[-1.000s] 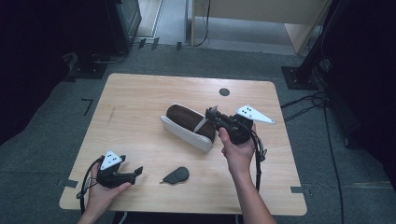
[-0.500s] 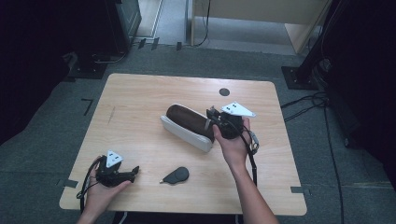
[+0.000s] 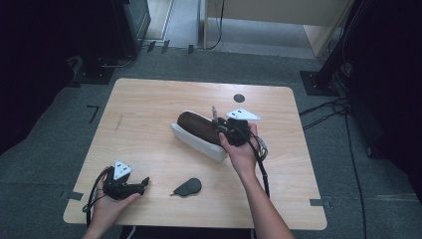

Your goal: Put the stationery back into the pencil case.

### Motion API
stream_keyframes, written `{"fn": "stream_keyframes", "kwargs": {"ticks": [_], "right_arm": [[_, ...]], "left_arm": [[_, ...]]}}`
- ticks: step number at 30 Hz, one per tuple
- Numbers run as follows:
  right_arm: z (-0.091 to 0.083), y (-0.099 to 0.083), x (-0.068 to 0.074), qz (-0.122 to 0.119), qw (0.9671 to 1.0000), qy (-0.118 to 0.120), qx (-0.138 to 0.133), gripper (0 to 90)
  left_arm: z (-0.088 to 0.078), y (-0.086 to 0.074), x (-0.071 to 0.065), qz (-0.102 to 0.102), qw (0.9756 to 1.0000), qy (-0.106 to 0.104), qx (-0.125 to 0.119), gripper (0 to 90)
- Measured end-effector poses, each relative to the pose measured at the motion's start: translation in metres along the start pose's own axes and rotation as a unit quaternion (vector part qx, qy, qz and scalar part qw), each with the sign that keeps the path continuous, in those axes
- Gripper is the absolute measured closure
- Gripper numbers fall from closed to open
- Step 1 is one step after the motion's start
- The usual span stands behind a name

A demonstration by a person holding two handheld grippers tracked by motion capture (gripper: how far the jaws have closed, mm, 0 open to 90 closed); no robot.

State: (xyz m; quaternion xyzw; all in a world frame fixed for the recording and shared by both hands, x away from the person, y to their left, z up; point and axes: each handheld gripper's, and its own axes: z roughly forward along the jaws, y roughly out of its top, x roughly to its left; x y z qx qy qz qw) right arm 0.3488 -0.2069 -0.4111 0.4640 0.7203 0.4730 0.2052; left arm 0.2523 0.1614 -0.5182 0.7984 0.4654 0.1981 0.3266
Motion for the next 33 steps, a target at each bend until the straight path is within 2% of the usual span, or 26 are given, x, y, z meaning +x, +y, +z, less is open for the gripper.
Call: {"fn": "stream_keyframes", "kwargs": {"ticks": [7,12,17,22,25,26,30,31,32,33], "right_arm": [[0.007,0.001,0.008,-0.006,0.9999,0.012,0.005,75.5],[0.003,0.001,0.01,-0.004,0.9998,0.019,-0.002,75.2],[-0.009,-0.002,0.01,-0.001,0.9995,0.029,-0.012,72.8],[-0.025,-0.006,0.01,0.001,0.9988,0.043,-0.024,64.4],[-0.033,-0.008,0.012,0.004,0.9984,0.047,-0.031,60.9],[-0.044,-0.011,0.014,0.002,0.9976,0.055,-0.041,56.4],[-0.06,-0.019,0.022,0.001,0.9965,0.069,-0.049,53.2],[-0.064,-0.023,0.024,-0.003,0.9963,0.07,-0.05,52.5],[-0.064,-0.023,0.024,-0.003,0.9963,0.07,-0.05,52.5],[-0.07,-0.03,0.028,-0.001,0.9961,0.071,-0.053,50.9]], "left_arm": [[0.0,0.0,-0.001,0.001,1.0,-0.002,-0.001,13.8],[0.0,0.0,-0.001,0.001,1.0,-0.003,-0.001,13.8],[0.0,0.0,-0.002,0.001,1.0,-0.005,-0.003,14.2],[-0.001,0.0,-0.002,0.007,0.9998,-0.016,-0.004,15.1],[-0.002,0.0,-0.003,0.008,0.9997,-0.018,-0.013,15.3],[-0.004,0.001,-0.004,0.011,0.9995,-0.023,-0.018,15.6],[-0.006,0.001,-0.007,0.01,0.9992,-0.029,-0.025,15.8],[-0.007,0.002,-0.009,0.006,0.9986,-0.044,-0.03,15.8],[-0.007,0.002,-0.009,0.006,0.9986,-0.044,-0.03,15.9],[-0.008,0.004,-0.014,0.013,0.9982,-0.046,-0.037,15.9]]}}
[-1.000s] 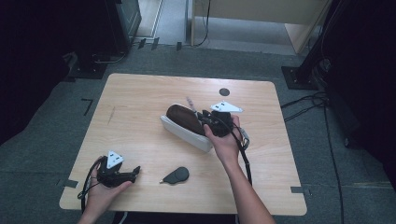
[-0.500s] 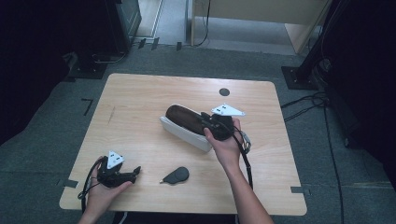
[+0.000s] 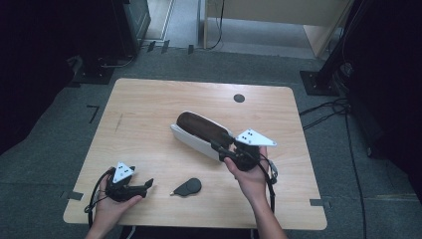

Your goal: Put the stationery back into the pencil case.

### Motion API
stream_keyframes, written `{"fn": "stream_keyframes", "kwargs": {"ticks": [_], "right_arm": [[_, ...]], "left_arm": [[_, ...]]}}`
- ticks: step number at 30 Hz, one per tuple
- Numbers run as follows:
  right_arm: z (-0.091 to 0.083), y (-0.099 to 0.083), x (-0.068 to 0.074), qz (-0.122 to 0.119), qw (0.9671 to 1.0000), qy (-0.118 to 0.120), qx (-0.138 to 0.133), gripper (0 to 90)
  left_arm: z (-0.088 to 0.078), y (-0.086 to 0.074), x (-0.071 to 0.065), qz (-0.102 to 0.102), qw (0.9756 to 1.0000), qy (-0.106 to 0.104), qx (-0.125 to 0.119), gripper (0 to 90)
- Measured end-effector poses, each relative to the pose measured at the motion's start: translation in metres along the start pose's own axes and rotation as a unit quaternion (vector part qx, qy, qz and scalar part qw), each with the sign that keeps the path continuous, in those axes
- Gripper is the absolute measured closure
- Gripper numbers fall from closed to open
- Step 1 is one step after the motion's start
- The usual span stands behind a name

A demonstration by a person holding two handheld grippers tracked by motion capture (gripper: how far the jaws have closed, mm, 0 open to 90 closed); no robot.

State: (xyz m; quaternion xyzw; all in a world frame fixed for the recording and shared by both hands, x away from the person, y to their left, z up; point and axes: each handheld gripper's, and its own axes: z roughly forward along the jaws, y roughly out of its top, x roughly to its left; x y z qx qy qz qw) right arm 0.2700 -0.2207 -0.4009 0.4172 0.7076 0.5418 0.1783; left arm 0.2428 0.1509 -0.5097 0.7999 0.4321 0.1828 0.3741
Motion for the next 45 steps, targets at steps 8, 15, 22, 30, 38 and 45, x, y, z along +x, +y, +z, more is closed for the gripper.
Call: {"fn": "stream_keyframes", "kwargs": {"ticks": [8,15,22,30,38,45], "right_arm": [[-0.011,-0.033,0.012,0.006,0.9999,0.012,0.005,48.7],[-0.007,-0.076,0.018,0.02,0.9993,0.025,0.02,60.2],[0.006,-0.099,0.016,0.024,0.9974,0.023,0.063,66.7],[0.015,-0.114,0.017,0.038,0.9955,0.017,0.084,72.3],[0.022,-0.124,0.019,0.041,0.9942,0.003,0.1,73.5],[0.027,-0.127,0.024,0.04,0.9926,-0.004,0.115,72.0]], "left_arm": [[-0.001,0.005,-0.019,0.015,0.9997,-0.019,-0.006,16.6],[0.002,0.007,-0.031,0.024,0.999,-0.037,-0.006,16.8],[0.007,0.014,-0.044,0.047,0.9973,-0.056,-0.003,16.8],[0.018,0.02,-0.069,0.086,0.9916,-0.096,0.012,20.0],[0.023,0.014,-0.083,0.116,0.9874,-0.106,0.017,23.6],[0.028,0.012,-0.089,0.133,0.986,-0.099,0.02,31.5]]}}
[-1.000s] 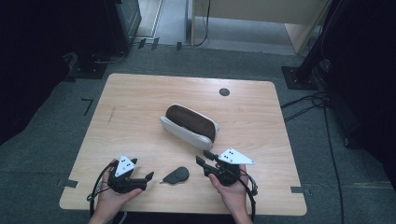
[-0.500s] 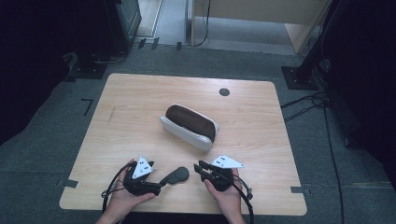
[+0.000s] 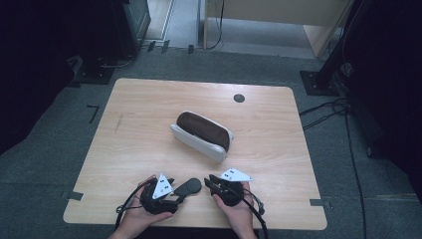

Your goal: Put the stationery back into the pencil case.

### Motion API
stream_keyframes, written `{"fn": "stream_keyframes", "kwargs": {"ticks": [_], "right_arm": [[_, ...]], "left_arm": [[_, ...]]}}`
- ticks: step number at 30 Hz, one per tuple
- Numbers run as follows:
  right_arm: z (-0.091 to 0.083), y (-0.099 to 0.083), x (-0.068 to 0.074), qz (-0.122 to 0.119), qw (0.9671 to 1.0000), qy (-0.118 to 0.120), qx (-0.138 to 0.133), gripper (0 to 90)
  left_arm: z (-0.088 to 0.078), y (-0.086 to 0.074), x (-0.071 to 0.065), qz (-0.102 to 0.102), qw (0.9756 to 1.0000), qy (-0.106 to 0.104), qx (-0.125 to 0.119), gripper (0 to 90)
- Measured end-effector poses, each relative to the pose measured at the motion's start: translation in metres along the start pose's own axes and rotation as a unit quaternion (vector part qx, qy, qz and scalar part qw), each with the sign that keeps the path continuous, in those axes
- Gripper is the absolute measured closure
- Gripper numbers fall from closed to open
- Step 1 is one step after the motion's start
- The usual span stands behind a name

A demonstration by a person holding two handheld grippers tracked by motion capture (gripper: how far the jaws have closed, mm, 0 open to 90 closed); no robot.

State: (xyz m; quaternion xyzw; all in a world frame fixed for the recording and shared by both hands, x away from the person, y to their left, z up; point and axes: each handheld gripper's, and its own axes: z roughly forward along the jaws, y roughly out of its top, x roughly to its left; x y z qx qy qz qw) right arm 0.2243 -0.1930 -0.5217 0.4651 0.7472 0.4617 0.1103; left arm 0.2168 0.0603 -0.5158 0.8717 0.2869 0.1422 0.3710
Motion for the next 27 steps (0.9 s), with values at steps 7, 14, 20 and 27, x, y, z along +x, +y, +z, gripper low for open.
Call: {"fn": "stream_keyframes", "kwargs": {"ticks": [7,14,20,27], "right_arm": [[0.007,0.001,0.004,-0.005,0.9996,0.007,0.026,72.0],[0.01,0.001,0.007,-0.001,0.9993,0.015,0.035,72.4],[0.014,0.001,0.013,-0.005,0.9986,0.032,0.041,72.8],[0.014,0.001,0.012,-0.001,0.9984,0.04,0.041,71.7]], "left_arm": [[0.002,0.0,0.001,-0.003,1.0,-0.008,0.004,36.0],[0.002,0.0,0.0,0.004,0.9997,-0.024,0.002,45.1],[0.002,0.001,0.0,0.013,0.9993,-0.035,0.002,50.8],[0.002,0.002,0.002,0.013,0.9991,-0.039,0.002,52.1]]}}
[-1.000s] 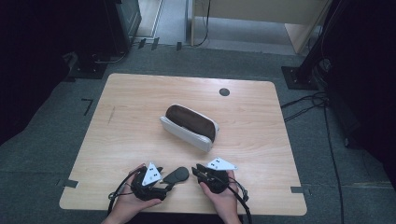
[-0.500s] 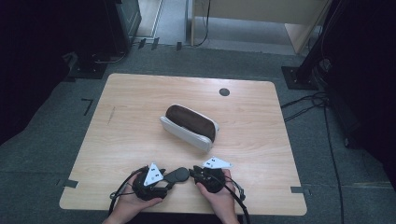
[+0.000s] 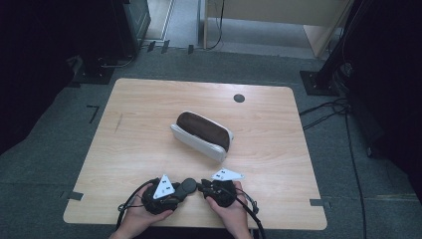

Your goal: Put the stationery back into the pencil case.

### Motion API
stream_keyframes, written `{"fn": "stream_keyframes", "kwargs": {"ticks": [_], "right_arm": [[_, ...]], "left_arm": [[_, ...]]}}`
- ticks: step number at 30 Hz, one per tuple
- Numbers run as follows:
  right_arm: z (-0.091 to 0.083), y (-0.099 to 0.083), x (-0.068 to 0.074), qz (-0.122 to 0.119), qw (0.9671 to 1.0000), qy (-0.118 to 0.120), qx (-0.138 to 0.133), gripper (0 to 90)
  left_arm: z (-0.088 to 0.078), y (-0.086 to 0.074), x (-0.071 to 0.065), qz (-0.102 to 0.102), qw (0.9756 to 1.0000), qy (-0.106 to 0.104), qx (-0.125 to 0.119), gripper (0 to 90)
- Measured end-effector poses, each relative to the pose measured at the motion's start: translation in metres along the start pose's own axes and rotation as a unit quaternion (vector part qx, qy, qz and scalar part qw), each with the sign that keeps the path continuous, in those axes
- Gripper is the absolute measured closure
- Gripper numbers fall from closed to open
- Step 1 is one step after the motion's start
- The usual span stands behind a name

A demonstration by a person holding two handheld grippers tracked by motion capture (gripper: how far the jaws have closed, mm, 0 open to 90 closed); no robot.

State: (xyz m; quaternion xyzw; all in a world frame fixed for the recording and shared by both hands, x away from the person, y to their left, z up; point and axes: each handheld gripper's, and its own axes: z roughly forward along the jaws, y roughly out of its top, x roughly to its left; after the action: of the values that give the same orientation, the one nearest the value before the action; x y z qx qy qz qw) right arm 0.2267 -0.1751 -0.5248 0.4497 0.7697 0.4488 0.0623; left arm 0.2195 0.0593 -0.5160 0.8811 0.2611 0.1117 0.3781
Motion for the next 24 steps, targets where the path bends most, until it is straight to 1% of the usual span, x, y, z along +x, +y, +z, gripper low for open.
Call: {"fn": "stream_keyframes", "kwargs": {"ticks": [2,5,6,7,9,10,11,14,18,19,20,21,22,24], "right_arm": [[0.0,0.0,0.0,0.001,1.0,0.0,0.0,71.2],[0.0,0.0,0.0,0.001,1.0,0.003,-0.003,69.8],[0.0,0.0,0.0,-0.001,1.0,0.004,-0.004,69.8],[0.0,0.0,0.0,-0.001,1.0,0.004,-0.004,69.8],[-0.001,0.0,0.0,-0.006,0.9999,0.012,-0.006,67.3],[-0.001,0.0,0.001,-0.009,0.9999,0.013,-0.005,66.2],[-0.001,-0.001,0.001,-0.009,0.9999,0.013,-0.004,65.4],[-0.001,0.0,0.001,-0.007,0.9999,0.013,-0.002,64.8],[0.0,0.0,0.001,-0.006,0.9999,0.014,-0.002,64.7],[0.0,0.0,0.001,-0.006,0.9999,0.014,-0.001,64.6],[0.0,0.0,0.001,-0.005,0.9999,0.014,0.0,64.7],[0.0,0.0,0.001,-0.004,0.9999,0.014,0.0,64.2],[0.0,0.0,0.001,-0.005,0.9999,0.013,0.0,64.1],[0.0,0.0,0.001,-0.005,0.9999,0.014,0.0,63.6]], "left_arm": [[0.0,0.0,0.001,-0.003,1.0,-0.001,0.0,52.1],[-0.001,0.0,0.004,-0.019,0.9997,-0.013,-0.002,52.2],[-0.001,0.0,0.004,-0.019,0.9997,-0.013,-0.002,52.4],[-0.001,0.0,0.006,-0.027,0.9995,-0.018,-0.002,52.4],[-0.002,0.0,0.01,-0.039,0.9989,-0.024,-0.005,53.2],[-0.003,0.0,0.012,-0.052,0.9982,-0.028,-0.01,53.4],[-0.003,0.0,0.014,-0.056,0.9979,-0.031,-0.011,53.6],[-0.003,0.0,0.016,-0.062,0.9974,-0.035,-0.01,53.6],[-0.003,0.0,0.016,-0.063,0.9974,-0.036,-0.01,53.6],[-0.004,0.0,0.016,-0.065,0.997,-0.041,-0.013,53.8],[-0.006,-0.001,0.017,-0.066,0.9968,-0.041,-0.019,57.6],[-0.007,-0.001,0.018,-0.068,0.9966,-0.039,-0.025,69.4],[-0.007,-0.001,0.019,-0.072,0.9963,-0.04,-0.025,68.0],[-0.005,-0.001,0.02,-0.073,0.9963,-0.041,-0.017,66.6]]}}
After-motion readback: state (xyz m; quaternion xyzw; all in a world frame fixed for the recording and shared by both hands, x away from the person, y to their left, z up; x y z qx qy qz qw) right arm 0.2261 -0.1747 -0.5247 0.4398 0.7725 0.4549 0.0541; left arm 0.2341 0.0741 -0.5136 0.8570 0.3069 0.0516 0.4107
